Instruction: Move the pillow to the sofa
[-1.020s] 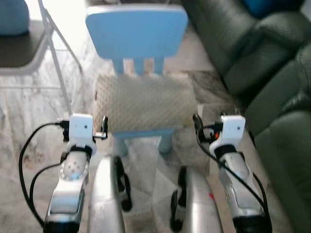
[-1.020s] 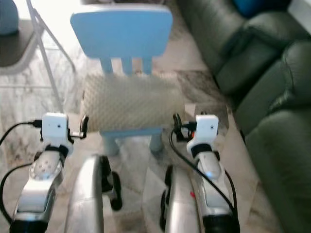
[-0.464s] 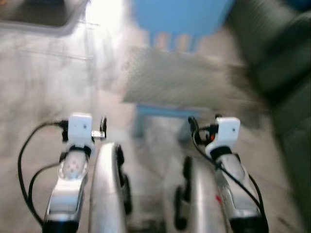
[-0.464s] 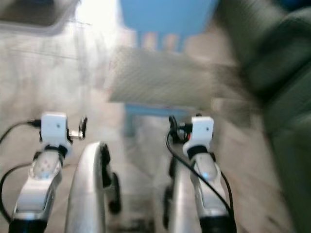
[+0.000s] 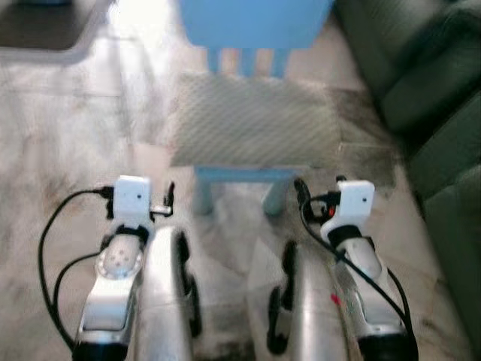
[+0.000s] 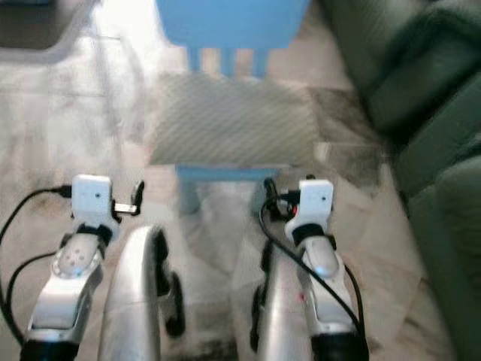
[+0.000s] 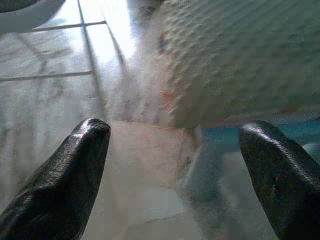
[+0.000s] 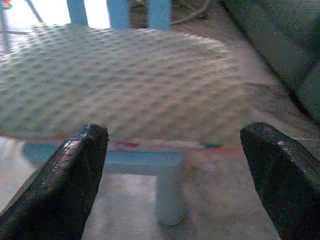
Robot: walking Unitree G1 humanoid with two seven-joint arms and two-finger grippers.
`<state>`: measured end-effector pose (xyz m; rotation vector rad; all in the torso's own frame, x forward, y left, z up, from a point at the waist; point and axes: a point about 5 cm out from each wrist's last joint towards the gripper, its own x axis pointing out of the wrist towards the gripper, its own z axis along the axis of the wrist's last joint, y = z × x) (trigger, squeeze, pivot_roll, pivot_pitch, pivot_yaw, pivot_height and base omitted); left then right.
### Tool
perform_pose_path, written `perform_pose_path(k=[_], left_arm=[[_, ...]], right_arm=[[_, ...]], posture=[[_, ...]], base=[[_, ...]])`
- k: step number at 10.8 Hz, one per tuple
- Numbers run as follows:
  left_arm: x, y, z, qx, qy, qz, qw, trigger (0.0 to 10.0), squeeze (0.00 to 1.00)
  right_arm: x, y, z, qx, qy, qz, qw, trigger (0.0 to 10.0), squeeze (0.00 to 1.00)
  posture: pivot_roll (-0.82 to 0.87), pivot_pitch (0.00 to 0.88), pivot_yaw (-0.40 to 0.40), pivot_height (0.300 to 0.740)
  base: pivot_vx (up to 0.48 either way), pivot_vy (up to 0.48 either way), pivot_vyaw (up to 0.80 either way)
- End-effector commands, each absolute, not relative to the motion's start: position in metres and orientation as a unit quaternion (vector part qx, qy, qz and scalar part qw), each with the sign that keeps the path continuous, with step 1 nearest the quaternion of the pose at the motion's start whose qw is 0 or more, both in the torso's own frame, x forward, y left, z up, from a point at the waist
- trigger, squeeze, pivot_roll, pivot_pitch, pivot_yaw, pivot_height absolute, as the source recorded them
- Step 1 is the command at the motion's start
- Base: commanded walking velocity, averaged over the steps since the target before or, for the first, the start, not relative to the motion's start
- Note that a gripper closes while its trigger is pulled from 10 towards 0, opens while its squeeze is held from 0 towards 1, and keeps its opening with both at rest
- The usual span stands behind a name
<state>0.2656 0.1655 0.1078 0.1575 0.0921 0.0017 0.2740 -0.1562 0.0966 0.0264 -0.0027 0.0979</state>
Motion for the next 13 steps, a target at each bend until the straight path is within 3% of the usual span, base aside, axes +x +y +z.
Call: perform_pose_path(k=[1, 4, 8, 13], left_arm=[[0.2632, 0.1676, 0.1075, 0.078, 0.047, 0.002, 0.996, 10.0, 0.00], [0.2635, 0.1654, 0.1076, 0.072, 0.046, 0.001, 0.996, 10.0, 0.00], [0.2628, 0.1686, 0.1075, 0.078, 0.046, 0.023, 0.996, 10.0, 0.00], [0.2619, 0.1733, 0.1092, 0.093, 0.040, 0.031, 0.994, 10.0, 0.00]], right_arm=[[0.2722, -0.1594, 0.0961, 0.013, 0.000, 0.040, 0.999, 10.0, 0.00], [0.2726, -0.1595, 0.0963, 0.010, 0.001, 0.042, 0.999, 10.0, 0.00], [0.2730, -0.1582, 0.0954, 0.010, 0.004, 0.048, 0.999, 10.0, 0.00], [0.2722, -0.1558, 0.0954, 0.011, 0.006, 0.059, 0.998, 10.0, 0.00]], posture=[[-0.02, 0.294, -0.033, 0.555], [-0.02, 0.296, -0.036, 0.555], [-0.02, 0.298, -0.039, 0.555], [-0.02, 0.314, -0.042, 0.475]], base=[[0.405, 0.000, 0.00], [0.389, 0.000, 0.00], [0.000, 0.000, 0.00], [0.000, 0.000, 0.00]])
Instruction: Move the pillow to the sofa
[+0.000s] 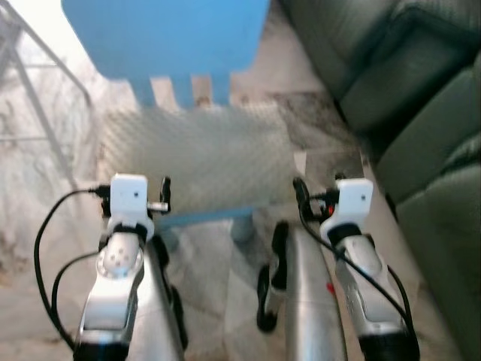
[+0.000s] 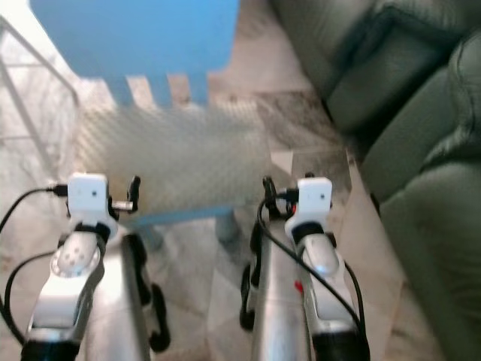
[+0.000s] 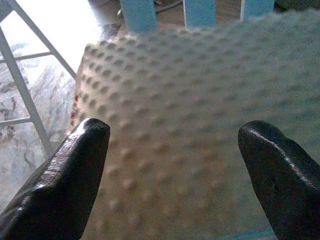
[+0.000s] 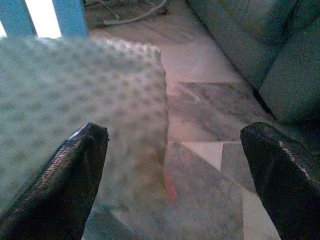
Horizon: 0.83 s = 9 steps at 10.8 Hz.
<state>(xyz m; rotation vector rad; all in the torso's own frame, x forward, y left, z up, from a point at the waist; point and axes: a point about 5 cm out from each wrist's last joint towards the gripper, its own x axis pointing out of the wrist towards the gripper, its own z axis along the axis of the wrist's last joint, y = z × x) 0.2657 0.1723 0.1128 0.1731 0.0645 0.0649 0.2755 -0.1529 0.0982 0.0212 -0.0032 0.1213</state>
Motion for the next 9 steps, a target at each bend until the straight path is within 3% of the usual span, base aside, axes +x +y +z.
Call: perform_pose_path(k=[1, 2, 3, 9], left_arm=[[0.262, 0.173, 0.110, 0.078, 0.037, 0.028, 0.996, 10.0, 0.00], [0.262, 0.175, 0.111, 0.054, 0.038, 0.031, 0.997, 10.0, 0.94], [0.264, 0.185, 0.110, 0.055, 0.046, 0.057, 0.996, 10.0, 1.00], [0.300, 0.220, 0.131, 0.080, 0.032, 0.112, 0.990, 10.0, 1.00]], right_arm=[[0.272, -0.155, 0.095, 0.013, 0.009, 0.062, 0.998, 10.0, 0.00], [0.273, -0.153, 0.096, 0.018, 0.006, 0.071, 0.997, 10.0, 0.00], [0.274, -0.151, 0.099, 0.035, -0.003, 0.080, 0.996, 10.0, 1.00], [0.313, -0.122, 0.117, 0.047, 0.001, 0.150, 0.988, 10.0, 1.00]], posture=[[-0.02, 0.317, -0.041, 0.475], [-0.01, 0.320, -0.041, 0.475], [-0.02, 0.322, -0.040, 0.475], [-0.01, 0.361, -0.043, 0.475]], base=[[0.000, 0.000, 0.00], [0.000, 0.000, 0.00], [0.000, 0.000, 0.00], [0.000, 0.000, 0.00]])
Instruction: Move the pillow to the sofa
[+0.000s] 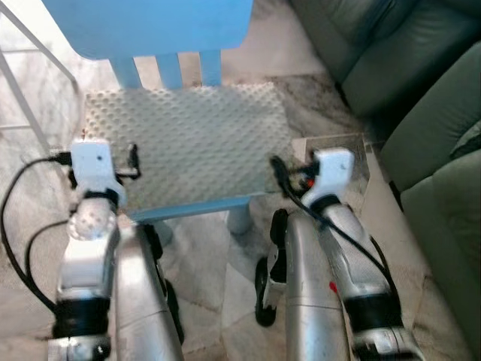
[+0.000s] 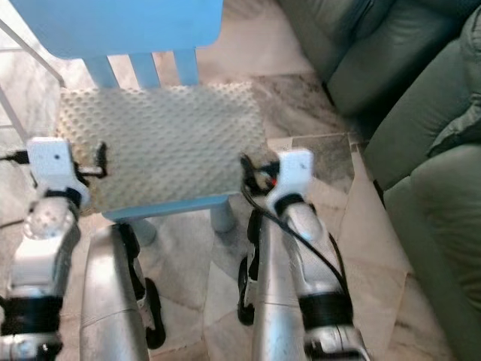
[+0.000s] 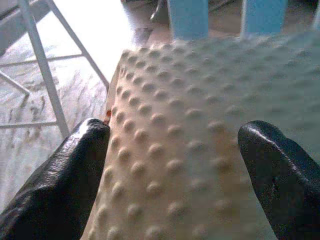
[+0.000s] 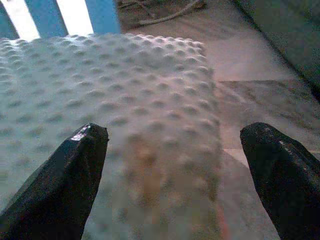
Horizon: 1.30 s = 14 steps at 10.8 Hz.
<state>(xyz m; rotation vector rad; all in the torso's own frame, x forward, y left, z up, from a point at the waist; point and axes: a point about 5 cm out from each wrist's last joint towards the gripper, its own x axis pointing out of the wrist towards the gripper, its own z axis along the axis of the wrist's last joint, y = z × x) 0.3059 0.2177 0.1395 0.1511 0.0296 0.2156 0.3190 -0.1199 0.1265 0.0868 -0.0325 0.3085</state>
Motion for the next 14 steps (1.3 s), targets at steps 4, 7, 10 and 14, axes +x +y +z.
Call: perform_pose_path(k=[4, 7, 10, 14], left_arm=[[0.329, 0.208, 0.113, 0.069, 0.081, 0.089, 0.990, 10.0, 0.00], [0.339, 0.196, 0.091, 0.070, 0.139, 0.026, 0.987, 10.0, 0.00], [0.338, 0.195, 0.081, 0.075, 0.166, 0.014, 0.983, 9.8, 0.00], [0.337, 0.206, 0.078, 0.074, 0.177, 0.031, 0.981, 0.0, 0.00]], right_arm=[[0.346, -0.106, 0.117, 0.048, 0.026, 0.183, 0.982, 10.0, 0.00], [0.351, -0.091, 0.093, 0.102, 0.092, 0.164, 0.977, 10.0, 0.00], [0.350, -0.080, 0.087, 0.132, 0.111, 0.172, 0.970, 8.7, 0.00], [0.351, -0.074, 0.080, 0.162, 0.133, 0.164, 0.964, 0.0, 0.00]], posture=[[0.00, 0.378, -0.069, 0.475], [0.02, 0.417, -0.059, 0.475], [0.01, 0.438, -0.056, 0.475], [0.02, 0.490, -0.063, 0.475]], base=[[0.000, 0.000, 0.00], [0.000, 0.000, 0.00], [0.000, 0.000, 0.00], [0.000, 0.000, 0.00]])
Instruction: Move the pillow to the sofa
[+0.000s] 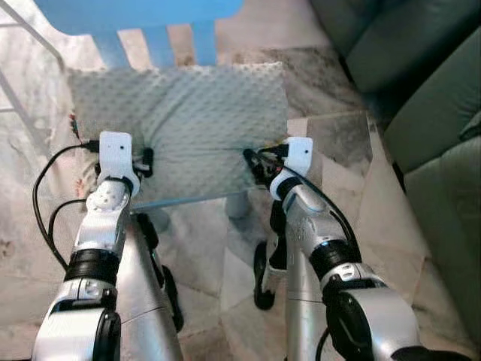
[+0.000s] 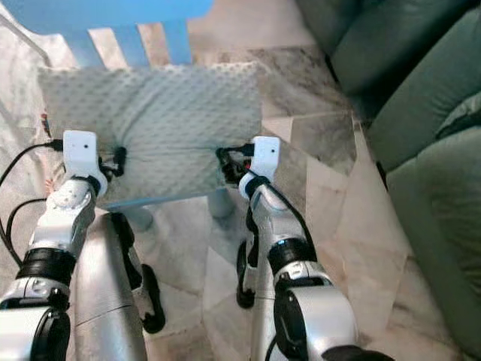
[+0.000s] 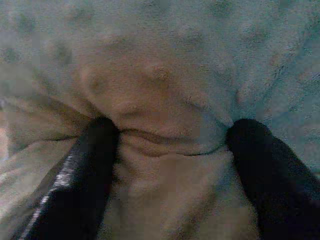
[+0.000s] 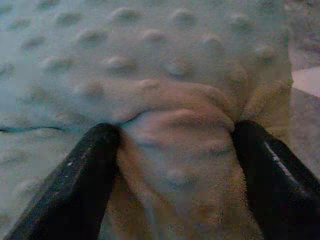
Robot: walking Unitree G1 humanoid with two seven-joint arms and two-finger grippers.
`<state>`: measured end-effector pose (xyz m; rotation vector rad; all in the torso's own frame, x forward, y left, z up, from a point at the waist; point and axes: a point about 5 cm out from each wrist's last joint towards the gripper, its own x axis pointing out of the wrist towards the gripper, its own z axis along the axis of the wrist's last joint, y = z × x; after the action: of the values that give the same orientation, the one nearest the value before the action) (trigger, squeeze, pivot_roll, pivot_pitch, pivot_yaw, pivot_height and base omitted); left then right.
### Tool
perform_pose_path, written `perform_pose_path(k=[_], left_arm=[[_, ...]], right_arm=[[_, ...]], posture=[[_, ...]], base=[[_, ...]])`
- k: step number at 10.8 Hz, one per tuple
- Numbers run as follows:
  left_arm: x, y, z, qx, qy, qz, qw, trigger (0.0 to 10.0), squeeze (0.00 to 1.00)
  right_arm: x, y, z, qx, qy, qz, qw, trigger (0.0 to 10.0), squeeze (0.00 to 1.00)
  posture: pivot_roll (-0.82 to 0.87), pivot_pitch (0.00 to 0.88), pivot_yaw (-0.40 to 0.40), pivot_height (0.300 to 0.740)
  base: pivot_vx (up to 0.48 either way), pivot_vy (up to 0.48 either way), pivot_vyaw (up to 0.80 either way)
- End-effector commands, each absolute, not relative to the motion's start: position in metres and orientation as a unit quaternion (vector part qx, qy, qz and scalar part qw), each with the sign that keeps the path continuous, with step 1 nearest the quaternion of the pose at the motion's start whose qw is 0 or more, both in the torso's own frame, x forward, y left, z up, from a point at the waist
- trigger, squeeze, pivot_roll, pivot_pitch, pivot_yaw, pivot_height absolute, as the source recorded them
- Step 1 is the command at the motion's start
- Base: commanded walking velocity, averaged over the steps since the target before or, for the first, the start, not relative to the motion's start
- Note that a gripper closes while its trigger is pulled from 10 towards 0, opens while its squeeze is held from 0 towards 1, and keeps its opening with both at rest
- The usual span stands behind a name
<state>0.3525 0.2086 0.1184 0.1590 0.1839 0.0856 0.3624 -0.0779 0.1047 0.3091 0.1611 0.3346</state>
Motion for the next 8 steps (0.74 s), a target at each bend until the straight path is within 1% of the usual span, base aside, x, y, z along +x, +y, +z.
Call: perform_pose_path(k=[1, 4, 8], left_arm=[[0.337, 0.205, 0.079, 0.069, 0.174, 0.029, 0.982, 0.0, 0.00], [0.333, 0.206, 0.075, 0.061, 0.173, 0.036, 0.982, 0.0, 0.00], [0.337, 0.203, 0.076, 0.057, 0.169, 0.039, 0.983, 0.0, 0.00]], right_arm=[[0.351, -0.076, 0.080, 0.167, 0.134, 0.161, 0.964, 0.0, 0.00], [0.349, -0.076, 0.077, 0.153, 0.134, 0.168, 0.964, 0.0, 0.00], [0.353, -0.085, 0.080, 0.154, 0.127, 0.163, 0.966, 0.0, 0.00]], posture=[[0.03, 0.494, -0.066, 0.475], [0.02, 0.482, -0.079, 0.475], [0.00, 0.465, -0.080, 0.475]], base=[[0.000, 0.000, 0.00], [0.000, 0.000, 0.00], [0.000, 0.000, 0.00]])
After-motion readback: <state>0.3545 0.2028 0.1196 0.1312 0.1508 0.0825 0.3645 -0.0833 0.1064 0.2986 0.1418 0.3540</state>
